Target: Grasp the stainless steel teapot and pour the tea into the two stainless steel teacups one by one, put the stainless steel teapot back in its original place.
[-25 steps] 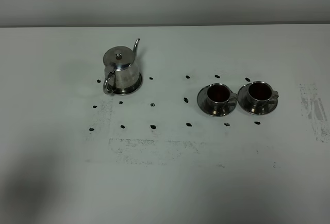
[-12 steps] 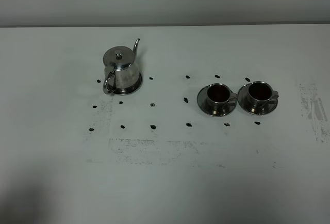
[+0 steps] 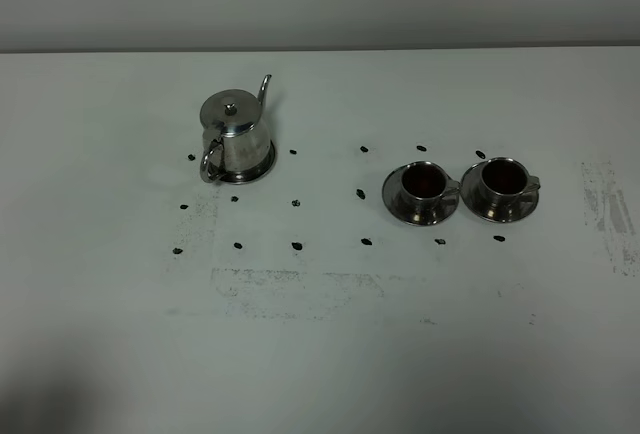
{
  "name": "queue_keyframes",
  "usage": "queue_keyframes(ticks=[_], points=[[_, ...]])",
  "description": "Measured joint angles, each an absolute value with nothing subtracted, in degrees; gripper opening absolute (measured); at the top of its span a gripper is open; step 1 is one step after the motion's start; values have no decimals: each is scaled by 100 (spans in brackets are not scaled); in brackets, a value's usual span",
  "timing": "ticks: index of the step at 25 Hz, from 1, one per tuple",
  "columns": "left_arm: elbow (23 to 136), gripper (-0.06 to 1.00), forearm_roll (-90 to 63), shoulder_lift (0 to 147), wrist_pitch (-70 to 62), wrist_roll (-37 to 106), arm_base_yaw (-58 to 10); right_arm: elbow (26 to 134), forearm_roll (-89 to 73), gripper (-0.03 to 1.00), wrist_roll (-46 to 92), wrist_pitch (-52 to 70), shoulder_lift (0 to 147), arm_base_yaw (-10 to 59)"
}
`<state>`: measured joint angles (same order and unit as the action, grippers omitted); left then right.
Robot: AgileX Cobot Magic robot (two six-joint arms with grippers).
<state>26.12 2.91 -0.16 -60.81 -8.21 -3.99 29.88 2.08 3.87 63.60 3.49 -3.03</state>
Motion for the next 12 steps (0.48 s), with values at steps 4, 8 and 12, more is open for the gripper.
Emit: queue_keyframes(ticks=[4,8,12], points=[[2612,69,247,-16,-6076,-739,-399,2988,208,19,387,6360,349,-303],[2612,69,247,-16,-6076,-725,-399,2988,208,19,387,6360,349,-303],[2612,69,247,-16,-6076,-721,-399,2988,208,19,387,6360,349,-303]])
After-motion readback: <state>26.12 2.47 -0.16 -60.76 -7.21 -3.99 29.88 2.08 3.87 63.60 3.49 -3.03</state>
